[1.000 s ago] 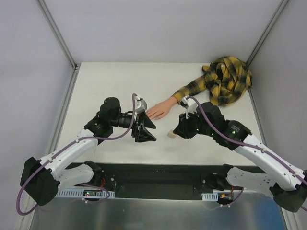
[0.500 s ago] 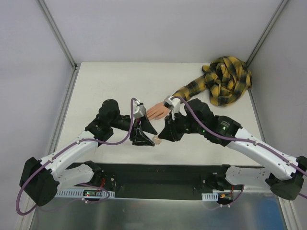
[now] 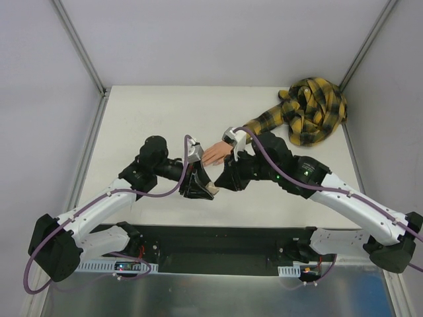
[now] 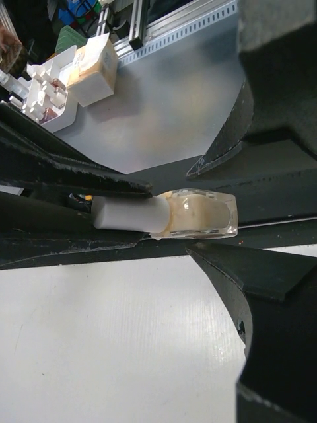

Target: Paint the nails

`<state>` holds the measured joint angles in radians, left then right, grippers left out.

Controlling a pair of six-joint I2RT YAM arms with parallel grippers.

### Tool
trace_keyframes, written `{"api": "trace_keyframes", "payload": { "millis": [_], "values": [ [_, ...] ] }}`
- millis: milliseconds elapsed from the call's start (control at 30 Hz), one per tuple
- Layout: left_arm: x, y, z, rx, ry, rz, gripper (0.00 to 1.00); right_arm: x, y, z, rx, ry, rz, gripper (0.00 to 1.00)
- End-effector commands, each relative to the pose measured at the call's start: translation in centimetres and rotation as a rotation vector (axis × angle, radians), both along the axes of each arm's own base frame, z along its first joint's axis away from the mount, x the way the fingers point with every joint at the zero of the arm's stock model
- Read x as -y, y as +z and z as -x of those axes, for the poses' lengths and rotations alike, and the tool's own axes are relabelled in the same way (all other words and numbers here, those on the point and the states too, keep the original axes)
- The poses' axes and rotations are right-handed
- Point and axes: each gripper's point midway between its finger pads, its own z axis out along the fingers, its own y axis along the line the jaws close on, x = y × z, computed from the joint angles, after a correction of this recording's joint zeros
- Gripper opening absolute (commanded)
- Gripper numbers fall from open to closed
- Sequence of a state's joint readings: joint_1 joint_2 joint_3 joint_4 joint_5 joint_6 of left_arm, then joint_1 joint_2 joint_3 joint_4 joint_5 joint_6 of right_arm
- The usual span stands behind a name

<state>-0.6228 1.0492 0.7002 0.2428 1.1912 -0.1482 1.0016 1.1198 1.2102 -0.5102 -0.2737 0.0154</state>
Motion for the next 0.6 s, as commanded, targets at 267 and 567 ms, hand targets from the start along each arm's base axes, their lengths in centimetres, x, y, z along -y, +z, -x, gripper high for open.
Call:
{"api": "trace_keyframes", "payload": {
  "millis": [267,567],
  "values": [
    [0.6,2.1,-0.4,0.066,-0.009,0.037,0.26,-1.4,2.7,-1.0,0.033,-0.027,-0.068,0.0],
    [0.5,1.6,-3.8,0.137,0.231,-0.007,0.0,-0.1,3.1,-3.4,0.032,-0.231,-0.053,0.39]
  ]
}}
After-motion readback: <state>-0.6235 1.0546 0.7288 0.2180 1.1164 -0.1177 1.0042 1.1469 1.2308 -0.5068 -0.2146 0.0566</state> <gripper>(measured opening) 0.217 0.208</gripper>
